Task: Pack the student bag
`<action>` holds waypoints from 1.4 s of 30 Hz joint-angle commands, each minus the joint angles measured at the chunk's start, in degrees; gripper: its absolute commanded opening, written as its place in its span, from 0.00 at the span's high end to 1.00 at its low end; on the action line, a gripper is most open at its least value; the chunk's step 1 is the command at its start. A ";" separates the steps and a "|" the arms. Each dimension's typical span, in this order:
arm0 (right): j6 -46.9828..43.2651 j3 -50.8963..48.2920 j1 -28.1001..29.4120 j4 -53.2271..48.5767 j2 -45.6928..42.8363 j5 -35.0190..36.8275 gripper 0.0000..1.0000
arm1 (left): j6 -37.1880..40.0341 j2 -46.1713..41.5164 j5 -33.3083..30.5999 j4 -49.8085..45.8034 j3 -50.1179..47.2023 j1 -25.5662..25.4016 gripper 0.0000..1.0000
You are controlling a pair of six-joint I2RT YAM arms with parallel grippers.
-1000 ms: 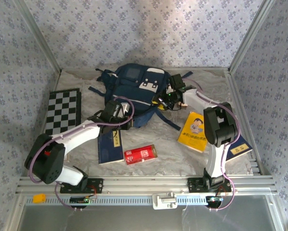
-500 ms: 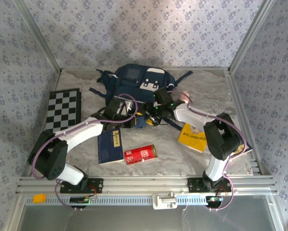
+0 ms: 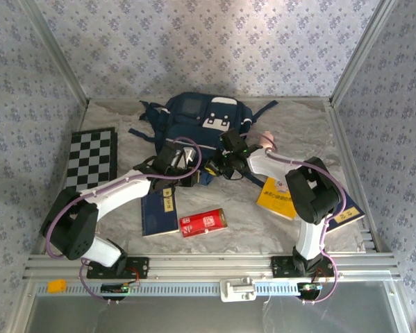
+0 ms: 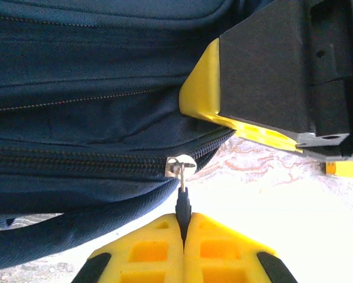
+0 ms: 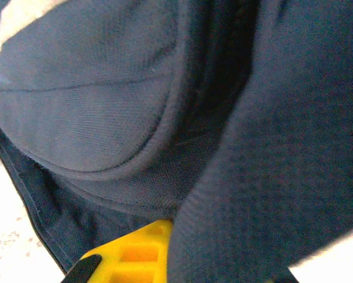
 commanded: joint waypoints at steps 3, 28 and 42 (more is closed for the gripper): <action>-10.34 1.60 -4.30 -6.60 -2.56 -0.11 1.00 | 0.51 -4.95 -2.81 -3.90 -1.13 0.15 1.00; -16.84 0.29 -6.54 -18.81 -11.31 1.78 0.31 | -1.99 3.14 3.67 0.57 3.03 2.76 1.00; 1.88 -4.37 0.75 0.44 -5.89 4.34 0.23 | -3.10 3.72 3.69 2.70 4.41 -0.29 1.00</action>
